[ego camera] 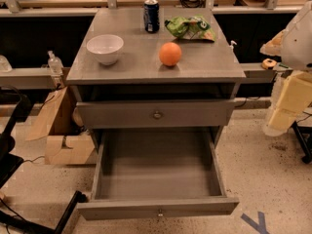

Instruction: Place orange into middle drawer

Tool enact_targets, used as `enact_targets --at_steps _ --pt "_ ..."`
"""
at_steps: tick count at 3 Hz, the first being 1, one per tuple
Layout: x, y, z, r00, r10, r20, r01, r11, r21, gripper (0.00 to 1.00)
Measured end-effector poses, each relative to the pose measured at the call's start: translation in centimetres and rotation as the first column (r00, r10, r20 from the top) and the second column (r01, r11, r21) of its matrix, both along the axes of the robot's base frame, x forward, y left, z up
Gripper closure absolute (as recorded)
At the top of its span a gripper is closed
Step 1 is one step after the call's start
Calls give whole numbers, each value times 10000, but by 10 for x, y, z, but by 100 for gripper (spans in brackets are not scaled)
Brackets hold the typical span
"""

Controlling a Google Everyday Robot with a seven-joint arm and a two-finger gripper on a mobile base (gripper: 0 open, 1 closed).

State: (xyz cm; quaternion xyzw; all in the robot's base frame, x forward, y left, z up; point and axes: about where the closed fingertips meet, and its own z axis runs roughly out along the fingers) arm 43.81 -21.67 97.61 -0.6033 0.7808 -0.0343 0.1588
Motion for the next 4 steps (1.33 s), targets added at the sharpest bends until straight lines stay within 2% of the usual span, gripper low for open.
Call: enact_targets --at_steps 1,2,3,4 --pt "0 0 0 10000 0 0 0 10000 0 0" --pt "33 2 14 9939 26 1099 -175 9907 1349 0" --pt "79 5 37 9632 -379 2661 -535 9432 3279 0" --pt "135 26 50 9060 -1178 4065 -1584 7964 5836 0"
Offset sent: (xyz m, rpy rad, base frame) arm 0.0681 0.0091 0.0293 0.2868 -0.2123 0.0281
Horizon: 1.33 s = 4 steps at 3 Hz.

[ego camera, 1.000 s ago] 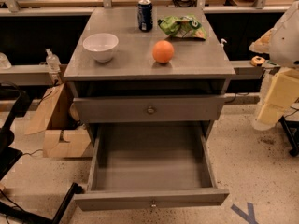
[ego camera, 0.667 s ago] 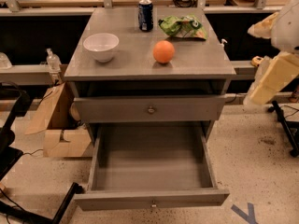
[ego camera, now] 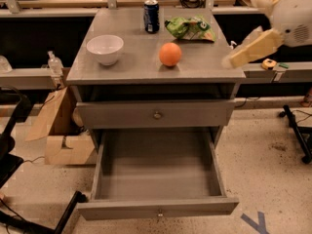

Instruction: Place orange into middle drawer

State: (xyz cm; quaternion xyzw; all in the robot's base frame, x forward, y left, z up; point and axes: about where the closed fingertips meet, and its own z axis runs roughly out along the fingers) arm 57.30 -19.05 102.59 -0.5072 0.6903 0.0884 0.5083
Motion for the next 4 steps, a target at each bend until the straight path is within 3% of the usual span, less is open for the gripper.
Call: enact_targets --at_steps 1,2,3,4 --pt "36 36 13 9945 171 1038 -446 9620 2692 0" --pt "48 64 40 9886 57 1507 -636 9219 3821 0" --pt "66 70 27 9879 210 1534 -733 9360 3443 0" --pt "116 81 -2 9890 328 1445 -740 9543 2897 0"
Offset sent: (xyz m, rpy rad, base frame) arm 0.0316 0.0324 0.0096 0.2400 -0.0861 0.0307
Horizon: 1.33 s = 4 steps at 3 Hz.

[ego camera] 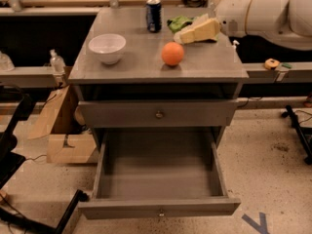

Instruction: Place orange into middle drawer

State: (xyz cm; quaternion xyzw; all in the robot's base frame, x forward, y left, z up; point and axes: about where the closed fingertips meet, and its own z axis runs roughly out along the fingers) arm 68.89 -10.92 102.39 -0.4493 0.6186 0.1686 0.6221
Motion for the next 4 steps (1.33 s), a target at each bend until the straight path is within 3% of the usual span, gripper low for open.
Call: enact_targets --at_steps 1,2,3,4 --pt "54 7 -31 9997 -49 -240 27 9960 -898 0" --pt "89 11 -66 9967 -47 -808 -67 9902 -1392 0" --pt "103 24 -107 9859 125 -1668 -367 9891 -1428 0" --pt "97 41 -138 9696 432 -2410 -744 9898 -1216 0"
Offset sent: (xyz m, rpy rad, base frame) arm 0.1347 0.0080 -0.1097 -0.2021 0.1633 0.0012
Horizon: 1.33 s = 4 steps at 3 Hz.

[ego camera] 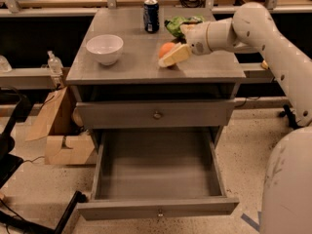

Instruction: Place orange into middle drawer

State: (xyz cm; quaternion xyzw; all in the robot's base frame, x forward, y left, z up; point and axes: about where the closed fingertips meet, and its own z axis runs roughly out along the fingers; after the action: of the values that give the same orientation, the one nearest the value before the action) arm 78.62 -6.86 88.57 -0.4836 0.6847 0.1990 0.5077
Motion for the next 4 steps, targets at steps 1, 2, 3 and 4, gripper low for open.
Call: enact_targets --at_steps 1,2,3,4 --pt "-11 18 -26 9974 383 -605 -381 9993 37 10" --pt "-19 32 -44 9933 620 -974 -620 9981 32 33" --pt "-19 35 -46 9927 668 -1004 -667 9978 37 58" --pt "-19 38 -48 9921 715 -1029 -714 9974 45 81"
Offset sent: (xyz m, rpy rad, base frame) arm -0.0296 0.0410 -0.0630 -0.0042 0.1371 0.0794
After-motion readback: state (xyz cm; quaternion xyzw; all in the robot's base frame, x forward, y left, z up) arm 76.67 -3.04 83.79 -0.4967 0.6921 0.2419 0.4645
